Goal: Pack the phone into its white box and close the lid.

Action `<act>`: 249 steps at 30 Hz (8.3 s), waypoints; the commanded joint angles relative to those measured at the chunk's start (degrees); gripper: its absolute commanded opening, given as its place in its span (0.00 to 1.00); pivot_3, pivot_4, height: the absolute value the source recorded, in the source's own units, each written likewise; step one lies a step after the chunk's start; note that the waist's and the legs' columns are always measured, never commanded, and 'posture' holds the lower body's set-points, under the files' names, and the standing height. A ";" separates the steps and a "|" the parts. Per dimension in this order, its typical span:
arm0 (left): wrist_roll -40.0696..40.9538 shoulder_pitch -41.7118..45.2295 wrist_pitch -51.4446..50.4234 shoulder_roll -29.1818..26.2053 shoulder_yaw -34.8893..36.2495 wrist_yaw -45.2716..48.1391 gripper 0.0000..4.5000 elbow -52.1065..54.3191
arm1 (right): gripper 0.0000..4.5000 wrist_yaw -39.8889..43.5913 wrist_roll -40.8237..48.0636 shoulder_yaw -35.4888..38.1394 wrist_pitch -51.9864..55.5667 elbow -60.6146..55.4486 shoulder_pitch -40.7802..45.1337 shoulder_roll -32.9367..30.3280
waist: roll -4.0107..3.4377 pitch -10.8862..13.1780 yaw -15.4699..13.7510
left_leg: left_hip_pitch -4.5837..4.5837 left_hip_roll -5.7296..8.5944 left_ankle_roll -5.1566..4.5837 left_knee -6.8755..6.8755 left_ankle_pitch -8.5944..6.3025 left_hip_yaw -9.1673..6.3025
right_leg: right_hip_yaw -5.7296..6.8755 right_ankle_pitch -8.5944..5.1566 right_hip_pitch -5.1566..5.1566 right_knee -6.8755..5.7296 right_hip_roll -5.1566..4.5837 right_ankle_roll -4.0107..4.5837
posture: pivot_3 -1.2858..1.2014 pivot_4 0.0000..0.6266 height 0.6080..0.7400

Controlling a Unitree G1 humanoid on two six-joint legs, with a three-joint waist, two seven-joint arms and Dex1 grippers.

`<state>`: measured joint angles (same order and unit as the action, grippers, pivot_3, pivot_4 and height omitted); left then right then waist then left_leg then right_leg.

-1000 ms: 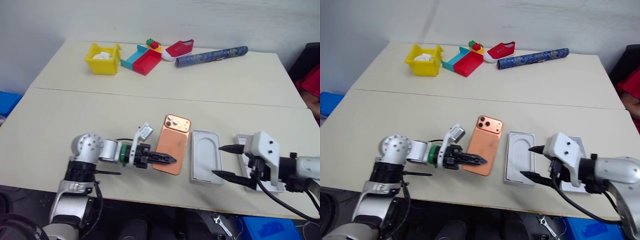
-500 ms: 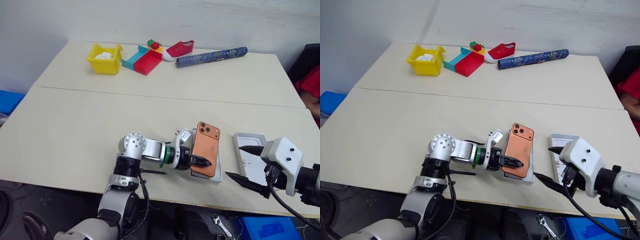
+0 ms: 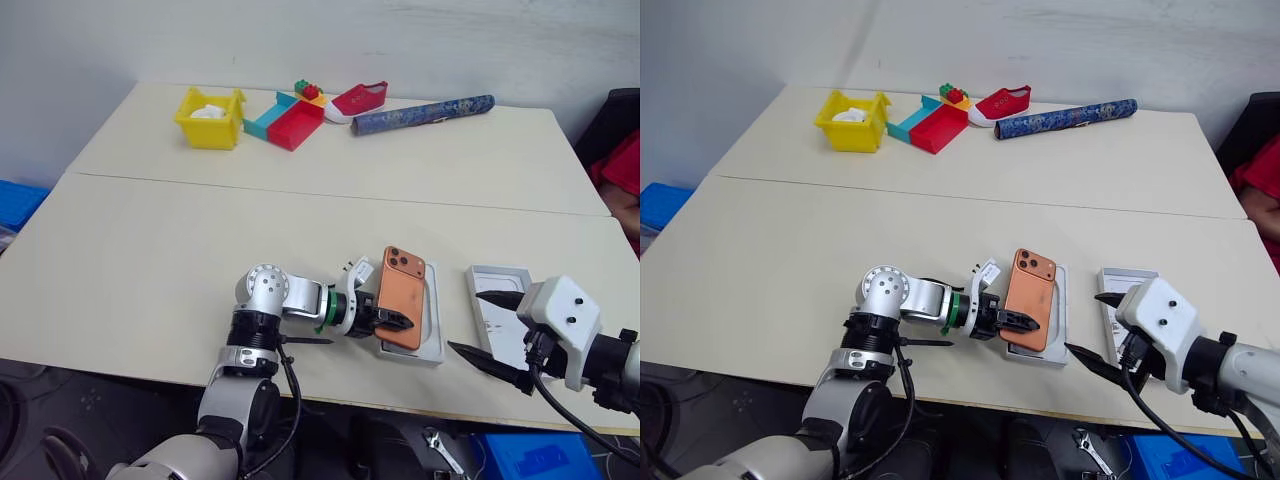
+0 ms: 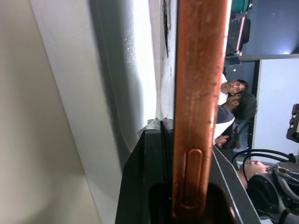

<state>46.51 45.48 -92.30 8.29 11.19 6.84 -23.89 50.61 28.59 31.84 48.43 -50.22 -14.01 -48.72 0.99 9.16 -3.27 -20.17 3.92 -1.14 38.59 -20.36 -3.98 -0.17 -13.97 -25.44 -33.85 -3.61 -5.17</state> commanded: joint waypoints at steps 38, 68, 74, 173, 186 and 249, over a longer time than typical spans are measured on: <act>-5.68 11.87 11.96 -16.43 -31.46 41.10 0.84 6.52 | 1.00 -5.49 0.63 -3.03 -5.64 0.20 -2.50 0.16 | -0.05 0.03 0.20 | -0.07 0.01 -0.05 0.27 -0.02 -0.01 | -0.03 0.00 0.01 -0.09 -0.01 0.01 | 0.52 0.24 1.00; -20.95 -5.50 71.80 -41.75 -25.48 68.51 0.99 25.24 | 1.00 -36.98 1.46 -4.31 18.23 -2.23 3.64 19.25 | -0.16 0.05 0.34 | -0.11 -0.06 -0.22 0.39 -0.06 0.00 | -0.10 -0.01 0.00 -0.11 -0.02 0.13 | 0.52 0.24 1.00; -21.53 -5.65 73.48 -39.51 -24.18 66.49 1.00 24.76 | 0.92 -42.90 -2.48 -9.14 17.68 4.37 7.55 24.49 | -0.17 0.05 0.55 | -0.11 -0.06 -0.26 0.39 -0.05 0.00 | -0.09 -0.01 -0.01 -0.13 0.00 0.12 | 0.52 0.24 1.00; -37.69 3.86 86.20 -17.60 -28.39 60.33 0.00 -1.81 | 0.69 -26.91 46.83 -4.73 -3.34 -1.25 -20.06 -2.64 | -0.06 0.10 0.13 | -0.13 -0.15 -0.98 0.54 -0.40 0.11 | -0.18 0.11 0.15 0.04 0.10 -0.08 | 0.52 0.24 1.00; -42.78 1.59 89.08 -29.96 -32.29 70.33 0.00 -4.28 | 0.00 -19.02 19.43 -16.37 -9.02 3.42 -17.31 -2.24 | -0.06 0.09 -0.35 | -0.11 -0.08 -0.57 0.53 -0.19 0.12 | -0.16 0.09 0.12 0.03 0.06 -0.03 | 0.52 0.24 1.00; -51.31 13.97 95.54 -8.59 -30.68 54.98 0.00 -31.98 | 0.00 -27.99 9.76 -19.71 -5.61 11.81 -6.35 8.98 | 0.22 -0.09 0.36 | 0.65 0.02 -1.07 0.57 -0.41 0.25 | -0.24 0.17 0.94 0.02 0.01 -0.18 | 0.52 0.24 1.00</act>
<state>-4.39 59.42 3.81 0.66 -20.13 61.60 -55.48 21.49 40.26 12.65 43.74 -39.65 -19.28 -39.93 1.21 9.07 -2.91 -19.42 3.93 -2.23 39.15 -20.79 -3.73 -0.42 -13.80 -24.42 -33.81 -3.60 -5.36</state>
